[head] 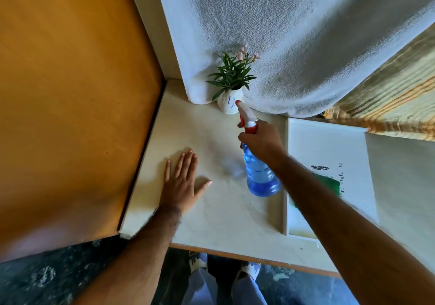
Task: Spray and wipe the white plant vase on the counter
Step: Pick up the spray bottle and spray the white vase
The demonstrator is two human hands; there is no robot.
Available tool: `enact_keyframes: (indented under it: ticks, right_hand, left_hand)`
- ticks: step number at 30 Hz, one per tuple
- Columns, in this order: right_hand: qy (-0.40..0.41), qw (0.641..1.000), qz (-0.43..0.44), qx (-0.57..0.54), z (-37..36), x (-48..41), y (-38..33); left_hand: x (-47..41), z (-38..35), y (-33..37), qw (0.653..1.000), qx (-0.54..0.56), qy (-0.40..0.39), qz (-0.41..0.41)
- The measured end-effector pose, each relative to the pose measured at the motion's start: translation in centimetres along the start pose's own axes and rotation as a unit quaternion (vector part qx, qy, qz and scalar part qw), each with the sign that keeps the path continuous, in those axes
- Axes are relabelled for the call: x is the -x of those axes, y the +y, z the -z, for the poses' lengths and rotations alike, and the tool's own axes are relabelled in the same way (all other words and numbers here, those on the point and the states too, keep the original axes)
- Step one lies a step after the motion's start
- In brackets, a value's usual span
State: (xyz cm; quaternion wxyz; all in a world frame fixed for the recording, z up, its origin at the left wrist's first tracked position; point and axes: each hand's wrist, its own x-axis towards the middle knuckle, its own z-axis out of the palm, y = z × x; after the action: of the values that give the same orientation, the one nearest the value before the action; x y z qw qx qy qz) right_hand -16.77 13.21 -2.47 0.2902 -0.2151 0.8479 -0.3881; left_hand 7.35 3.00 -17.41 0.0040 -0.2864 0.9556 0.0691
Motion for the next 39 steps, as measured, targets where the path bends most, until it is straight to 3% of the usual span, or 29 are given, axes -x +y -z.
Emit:
enact_keyframes:
  ticks: [13,39]
  right_hand:
    - [0.05,0.992,-0.071,0.096,-2.3,-2.4,-0.5]
    - [0.053,0.992,-0.078,0.087,-2.4,-2.2,0.0]
  left_hand:
    - [0.3,-0.3,-0.1,1.0,-0.001,0.023,0.003]
    - [0.2,-0.4,-0.3,1.0,-0.007,0.03,0.002]
